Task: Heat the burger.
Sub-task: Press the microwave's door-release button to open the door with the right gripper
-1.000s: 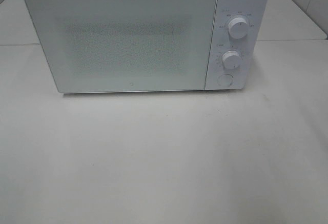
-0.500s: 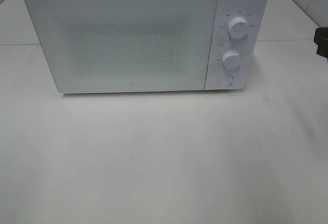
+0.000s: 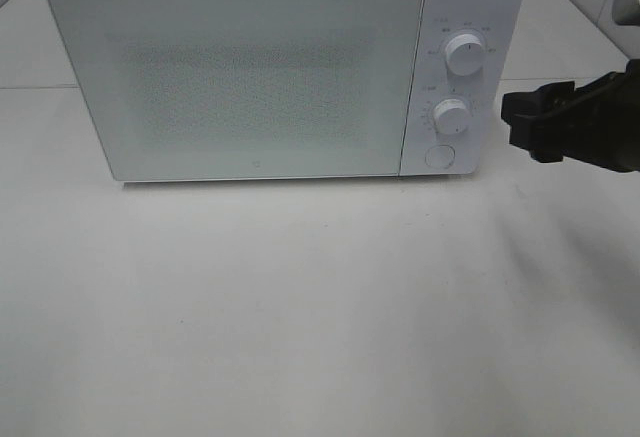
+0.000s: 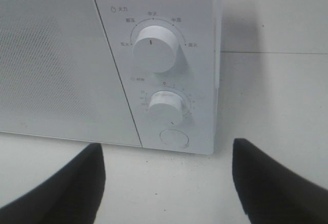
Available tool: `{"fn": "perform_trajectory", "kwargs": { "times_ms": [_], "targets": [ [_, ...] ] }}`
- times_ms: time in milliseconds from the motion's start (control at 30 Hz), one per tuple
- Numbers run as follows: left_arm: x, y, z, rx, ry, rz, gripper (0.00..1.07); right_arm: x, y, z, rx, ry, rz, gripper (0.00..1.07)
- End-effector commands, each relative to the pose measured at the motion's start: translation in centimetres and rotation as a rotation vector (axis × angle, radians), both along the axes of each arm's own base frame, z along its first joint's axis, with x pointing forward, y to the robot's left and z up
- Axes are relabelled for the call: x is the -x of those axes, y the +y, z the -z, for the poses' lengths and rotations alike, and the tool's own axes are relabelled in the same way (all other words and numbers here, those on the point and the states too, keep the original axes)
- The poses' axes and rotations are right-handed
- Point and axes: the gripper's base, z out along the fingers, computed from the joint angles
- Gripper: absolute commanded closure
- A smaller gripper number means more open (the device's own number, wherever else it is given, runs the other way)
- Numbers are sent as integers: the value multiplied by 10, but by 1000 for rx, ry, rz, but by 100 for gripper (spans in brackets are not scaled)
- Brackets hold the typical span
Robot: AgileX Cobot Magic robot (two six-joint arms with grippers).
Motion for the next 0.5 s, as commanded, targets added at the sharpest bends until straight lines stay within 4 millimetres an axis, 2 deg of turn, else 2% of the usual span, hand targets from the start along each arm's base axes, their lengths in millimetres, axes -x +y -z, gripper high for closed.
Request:
{"fn": "perform_trajectory", "kwargs": {
  "times_ms": [33, 333, 500],
  "targets": [
    [2, 0, -1, 2, -30, -4, 9, -3, 11, 4, -12, -28, -19, 40],
    [2, 0, -1, 2, -30, -4, 9, -6, 36, 22, 5, -32, -24, 40],
    [2, 0, -1, 2, -30, -4, 9, -5, 46, 31, 48, -67, 84, 40]
  ]
}}
